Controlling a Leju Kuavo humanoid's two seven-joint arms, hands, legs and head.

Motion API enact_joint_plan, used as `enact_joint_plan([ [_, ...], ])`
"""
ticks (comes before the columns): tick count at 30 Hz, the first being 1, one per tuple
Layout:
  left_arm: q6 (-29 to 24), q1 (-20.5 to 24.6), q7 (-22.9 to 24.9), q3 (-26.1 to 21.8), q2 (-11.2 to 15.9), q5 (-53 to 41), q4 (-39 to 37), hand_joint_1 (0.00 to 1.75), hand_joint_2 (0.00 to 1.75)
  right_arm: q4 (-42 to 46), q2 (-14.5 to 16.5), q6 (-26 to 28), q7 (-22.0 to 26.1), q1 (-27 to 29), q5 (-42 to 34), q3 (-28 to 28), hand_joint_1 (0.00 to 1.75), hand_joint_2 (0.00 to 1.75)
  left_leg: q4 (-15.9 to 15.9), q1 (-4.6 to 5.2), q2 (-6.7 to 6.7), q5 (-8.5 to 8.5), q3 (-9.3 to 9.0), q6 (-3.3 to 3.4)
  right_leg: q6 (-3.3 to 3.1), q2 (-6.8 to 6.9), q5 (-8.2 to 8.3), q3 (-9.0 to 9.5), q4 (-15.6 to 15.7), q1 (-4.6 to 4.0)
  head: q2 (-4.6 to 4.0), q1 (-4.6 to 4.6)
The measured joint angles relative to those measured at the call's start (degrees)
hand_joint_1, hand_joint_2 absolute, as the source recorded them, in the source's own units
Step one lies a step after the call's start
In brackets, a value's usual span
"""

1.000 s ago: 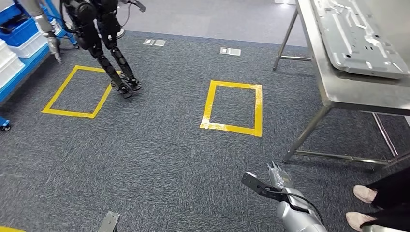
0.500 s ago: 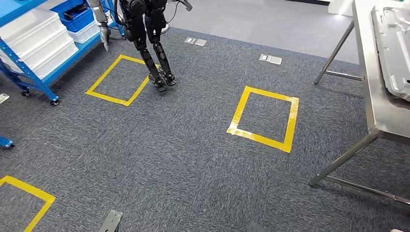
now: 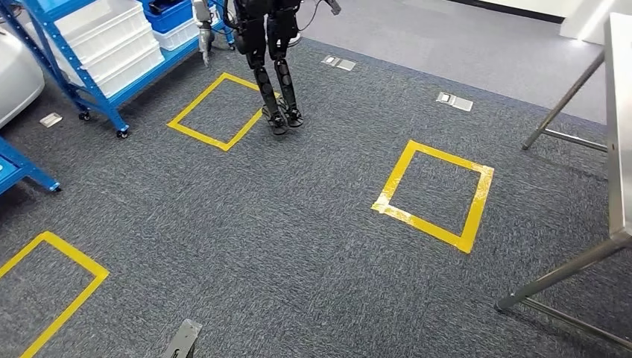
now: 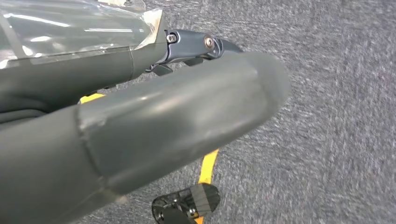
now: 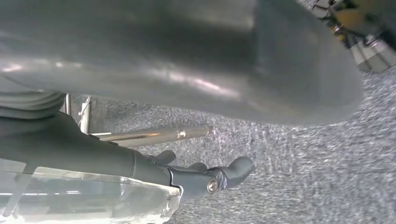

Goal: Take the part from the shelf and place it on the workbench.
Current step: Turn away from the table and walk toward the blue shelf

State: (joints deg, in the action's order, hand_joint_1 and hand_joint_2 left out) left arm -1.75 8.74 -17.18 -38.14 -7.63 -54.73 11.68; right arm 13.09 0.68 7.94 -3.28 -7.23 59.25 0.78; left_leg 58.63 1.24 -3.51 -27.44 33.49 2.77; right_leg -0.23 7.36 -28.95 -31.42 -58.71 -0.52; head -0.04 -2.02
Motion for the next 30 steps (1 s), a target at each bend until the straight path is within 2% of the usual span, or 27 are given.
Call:
enact_joint_plan([
  [1, 0.0, 0.0, 0.1, 0.0, -0.1, -0.1, 0.0, 0.00, 0.00, 0.0, 0.0, 0.0, 0.0, 0.0, -0.4, 0.2, 0.00, 0.00, -0.5, -0.15, 0.68, 0.35, -0.24, 0.15, 0.17, -0.30, -0.22, 0.00, -0.2, 0.01, 0.00, 0.03],
  [2, 0.0, 0.0, 0.2, 0.0, -0.2, -0.1, 0.0, 0.00, 0.00, 0.0, 0.1, 0.1, 0.0, 0.1, -1.2, 0.6, 0.00, 0.00, -1.0, -0.39, 1.40, 0.80, -0.48, 0.41, 0.28, -1.41, -0.85, -0.32, -1.2, 0.03, 0.00, 0.06],
  [4, -0.1, 0.2, 0.4, 0.0, -0.5, -0.2, 0.0, 0.00, 0.00, -0.2, 0.0, 0.1, 0.3, 0.3, -3.3, 2.0, 0.00, 0.00, -1.7, -0.85, 2.83, 1.50, -0.70, 0.81, 0.29, -4.92, -3.27, -2.45, -6.1, 0.41, 0.00, 0.28],
  [5, -0.1, 0.3, 0.5, 0.0, -0.6, -0.3, 0.0, 0.00, 0.00, -0.3, 0.0, 0.1, 0.5, 0.5, -4.3, 2.7, 0.00, 0.00, -1.7, -0.93, 3.51, 1.63, -0.63, 0.97, 0.20, -6.06, -4.64, -3.85, -9.2, 0.59, 0.00, 0.37],
  [7, -0.1, 0.1, 0.6, 0.0, -0.8, -0.3, 0.0, 0.00, 0.00, -0.5, -0.1, 0.1, 0.8, 0.9, -5.4, 4.4, 0.00, 0.00, -1.7, -0.95, 4.90, 1.68, -0.56, 0.98, 0.44, -6.80, -6.40, -6.52, -14.6, 0.92, 0.00, 0.44],
  [8, -0.1, 0.0, 0.6, 0.0, -0.8, -0.4, 0.0, 0.00, 0.00, -0.5, -0.1, 0.1, 0.8, 1.1, -5.7, 5.1, 0.00, 0.00, -1.7, -0.99, 5.65, 1.70, -0.57, 0.94, 0.80, -6.91, -6.42, -7.13, -15.7, 1.07, 0.00, 0.44],
  [9, -0.1, -0.1, 0.7, 0.0, -0.9, -0.4, -0.1, 0.00, 0.00, -0.6, -0.2, 0.1, 0.9, 1.3, -5.9, 5.8, 0.00, 0.00, -1.6, -1.06, 6.48, 1.71, -0.59, 0.86, 1.36, -7.03, -5.71, -7.01, -15.0, 1.23, 0.00, 0.44],
  [10, -0.1, -0.2, 0.7, 0.0, -0.9, -0.4, -0.1, 0.00, 0.00, -0.6, -0.3, 0.1, 0.9, 1.4, -6.0, 6.3, 0.00, 0.00, -1.5, -1.16, 7.29, 1.70, -0.61, 0.72, 2.04, -7.30, -4.23, -5.87, -12.2, 1.43, 0.00, 0.43],
  [11, -0.1, -0.2, 0.7, 0.0, -0.9, -0.4, -0.1, 0.00, 0.00, -0.7, -0.3, 0.1, 1.0, 1.4, -6.0, 6.7, 0.00, 0.00, -1.4, -1.27, 8.04, 1.66, -0.58, 0.48, 2.72, -8.15, -2.40, -4.05, -8.1, 1.71, 0.00, 0.45],
  [12, -0.1, -0.2, 0.7, 0.0, -1.0, -0.4, -0.1, 0.00, 0.00, -0.7, -0.4, 0.1, 1.0, 1.4, -6.1, 7.1, 0.00, 0.00, -1.1, -1.27, 8.75, 1.53, -0.51, 0.12, 3.07, -9.13, -0.85, -2.41, -4.2, 1.85, 0.00, 0.52],
  [13, -0.2, -0.2, 0.7, 0.0, -1.0, -0.4, -0.1, 0.00, 0.00, -0.8, -0.4, 0.1, 0.9, 1.4, -6.0, 7.4, 0.00, 0.00, -0.9, -1.25, 9.32, 1.41, -0.41, -0.28, 3.01, -9.84, 0.23, -1.26, -1.4, 1.92, 0.00, 0.57],
  [14, -0.2, -0.2, 0.8, 0.0, -1.0, -0.4, -0.1, 0.00, 0.00, -0.8, -0.4, 0.1, 0.7, 1.4, -5.9, 7.6, 0.00, 0.00, -0.8, -1.21, 9.81, 1.32, -0.28, -0.67, 2.64, -10.28, 0.71, -0.62, 0.0, 1.84, 0.00, 0.61],
  [16, -0.2, -0.3, 0.8, 0.0, -1.0, -0.4, -0.1, 0.00, 0.00, -0.9, -0.3, 0.0, 0.1, 1.4, -5.7, 7.9, 0.00, 0.00, -0.9, -1.32, 10.64, 1.42, 0.00, -1.37, 1.48, -9.44, 0.98, -0.41, 0.2, 1.67, 0.00, 0.64],
  [17, -0.3, -0.4, 0.8, 0.0, -1.0, -0.4, -0.1, 0.00, 0.00, -0.9, -0.3, -0.1, -0.1, 1.4, -5.7, 8.0, 0.00, 0.00, -0.7, -1.41, 10.26, 1.30, 0.21, -1.66, 1.04, -8.95, 1.13, -0.26, 0.3, 1.77, 0.00, 0.63],
  [19, -0.4, -0.5, 0.9, 0.0, -0.9, -0.2, -0.1, 0.00, 0.00, -0.9, -0.2, -0.1, -0.3, 1.8, -5.8, 8.3, 0.00, 0.00, 1.9, -1.47, 7.57, -0.50, 1.55, -2.22, 0.19, -7.89, 1.33, -0.21, 0.5, 2.02, 0.00, 0.37],
  [20, -0.4, -0.5, 0.9, 0.0, -0.9, -0.2, -0.1, 0.00, 0.00, -1.0, -0.1, -0.2, -0.3, 2.0, -5.8, 8.4, 0.00, 0.00, 5.0, -1.51, 5.80, -2.27, 2.96, -2.48, -0.15, -7.29, 1.30, -0.20, 0.5, 1.90, 0.00, 0.21],
  [21, -0.4, -0.5, 0.9, 0.0, -1.0, -0.2, -0.1, 0.00, 0.00, -1.0, -0.1, -0.2, -0.3, 2.3, -5.8, 8.5, 0.00, 0.00, 8.8, -1.59, 4.67, -4.22, 4.86, -2.73, -0.41, -6.62, 1.21, -0.22, 0.5, 1.76, 0.00, 0.06],
  [22, -0.5, -0.5, 1.0, 0.0, -1.0, -0.2, -0.1, 0.00, 0.00, -1.0, 0.0, -0.2, -0.3, 2.6, -5.6, 8.7, 0.00, 0.00, 12.5, -1.74, 4.16, -5.73, 6.76, -2.94, -0.57, -5.86, 1.14, -0.25, 0.5, 1.62, 0.00, 0.03],
  [23, -0.5, -0.6, 1.2, 0.0, -1.0, -0.3, -0.1, 0.00, 0.00, -1.0, 0.0, -0.3, -0.3, 2.8, -5.5, 8.8, 0.00, 0.00, 14.9, -1.85, 3.92, -6.31, 8.03, -3.07, -0.63, -5.11, 1.08, -0.28, 0.5, 1.53, 0.00, 0.03],
  [24, -0.5, -0.7, 1.4, 0.0, -1.1, -0.5, -0.1, 0.00, 0.00, -1.0, 0.0, -0.4, -0.3, 2.8, -5.2, 8.9, 0.00, 0.00, 15.3, -1.93, 3.73, -5.84, 8.28, -3.12, -0.66, -4.43, 1.04, -0.28, 0.5, 1.47, 0.00, 0.02],
  [25, -0.5, -0.7, 1.6, 0.0, -1.1, -0.8, -0.1, 0.00, 0.00, -1.0, 0.1, -0.6, -0.4, 2.8, -5.0, 9.0, 0.00, 0.00, 13.3, -1.95, 3.38, -4.38, 7.28, -3.05, -0.68, -3.80, 1.00, -0.24, 0.5, 1.44, 0.00, 0.02],
  [26, -0.4, -0.7, 1.8, 0.1, -1.1, -1.2, -0.1, 0.00, 0.00, -1.0, 0.2, -0.8, -0.4, 2.8, -4.7, 9.0, 0.00, 0.00, 9.6, -1.90, 2.59, -2.51, 5.29, -2.84, -0.64, -3.24, 0.93, -0.14, 0.5, 1.40, 0.00, 0.01],
  [27, -0.3, -0.6, 2.1, 0.2, -1.1, -1.6, -0.1, 0.00, 0.00, -1.0, 0.3, -0.9, -0.5, 2.7, -4.4, 9.0, 0.00, 0.00, 5.5, -1.71, 1.13, -1.02, 3.10, -2.53, -0.56, -2.71, 0.82, -0.01, 0.5, 1.27, 0.00, -0.01],
  [28, -0.2, -0.5, 2.4, 0.3, -1.1, -2.0, -0.1, 0.00, 0.00, -1.0, 0.4, -1.0, -0.6, 2.7, -4.2, 9.0, 0.00, 0.00, 2.3, -1.48, -0.01, 0.02, 1.34, -2.22, -0.37, -2.17, 0.67, 0.12, 0.5, 1.06, 0.00, 0.03],
  [29, -0.1, -0.4, 2.6, 0.5, -1.1, -2.4, -0.1, 0.00, 0.00, -1.1, 0.5, -1.2, -0.6, 2.7, -4.0, 9.0, 0.00, 0.00, 0.3, -1.24, -0.78, 0.44, 0.33, -1.93, -0.14, -1.64, 0.52, 0.24, 0.5, 0.87, 0.00, 0.07],
  [30, 0.0, -0.3, 2.8, 0.7, -1.1, -2.7, -0.1, 0.00, 0.00, -1.1, 0.6, -1.5, -0.7, 2.7, -3.7, 9.0, 0.00, 0.00, -0.4, -1.00, -0.88, 0.45, 0.05, -1.70, 0.09, -1.06, 0.40, 0.37, 0.5, 0.73, 0.00, 0.13],
])
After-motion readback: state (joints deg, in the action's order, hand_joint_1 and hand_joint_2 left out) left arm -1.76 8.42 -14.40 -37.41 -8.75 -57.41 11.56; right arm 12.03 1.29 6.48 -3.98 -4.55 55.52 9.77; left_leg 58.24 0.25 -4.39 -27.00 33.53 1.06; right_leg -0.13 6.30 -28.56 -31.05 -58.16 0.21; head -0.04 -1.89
